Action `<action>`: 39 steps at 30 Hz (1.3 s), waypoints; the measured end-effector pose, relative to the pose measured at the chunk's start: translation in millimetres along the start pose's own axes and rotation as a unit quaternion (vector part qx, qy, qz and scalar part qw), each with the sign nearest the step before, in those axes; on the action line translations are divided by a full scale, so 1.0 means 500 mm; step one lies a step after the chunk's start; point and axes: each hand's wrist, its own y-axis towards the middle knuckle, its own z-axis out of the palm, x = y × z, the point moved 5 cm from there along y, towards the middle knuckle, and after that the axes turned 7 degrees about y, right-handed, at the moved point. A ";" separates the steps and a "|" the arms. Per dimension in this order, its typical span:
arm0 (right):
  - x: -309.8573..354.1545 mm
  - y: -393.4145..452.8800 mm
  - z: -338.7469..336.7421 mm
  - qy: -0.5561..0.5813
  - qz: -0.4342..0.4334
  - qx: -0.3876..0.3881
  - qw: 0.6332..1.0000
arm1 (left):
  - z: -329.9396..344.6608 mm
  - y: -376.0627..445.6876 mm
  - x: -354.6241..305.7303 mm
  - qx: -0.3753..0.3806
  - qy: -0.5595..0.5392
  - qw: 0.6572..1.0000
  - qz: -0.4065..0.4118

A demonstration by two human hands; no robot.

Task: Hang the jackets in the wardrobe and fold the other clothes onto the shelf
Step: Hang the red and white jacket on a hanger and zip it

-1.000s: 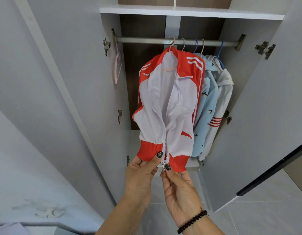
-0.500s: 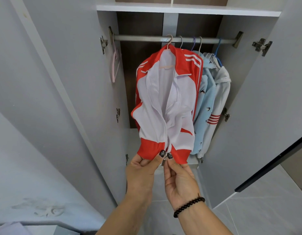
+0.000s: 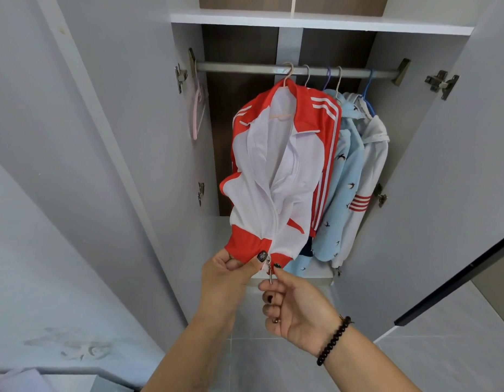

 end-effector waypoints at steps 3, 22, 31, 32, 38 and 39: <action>0.010 0.005 0.000 0.024 -0.009 0.006 1.000 | -0.010 0.005 0.011 -0.003 0.022 1.000 -0.012; 0.204 0.085 0.050 -0.022 -0.036 0.006 0.999 | -0.045 0.028 0.074 -0.042 0.111 0.987 -0.108; 0.263 0.138 0.044 -0.046 -0.026 0.008 0.999 | -0.062 0.087 0.121 -0.082 0.150 0.967 -0.188; 0.265 0.141 0.043 -0.051 -0.023 0.011 0.998 | -0.058 0.097 0.122 -0.093 0.159 0.965 -0.186; 0.316 0.149 0.017 -0.044 -0.008 0.031 0.998 | 0.015 0.154 0.085 -0.151 0.248 0.952 -0.101; 0.323 0.149 0.009 -0.047 -0.001 0.033 0.998 | 0.038 0.162 0.079 -0.137 0.279 0.947 -0.086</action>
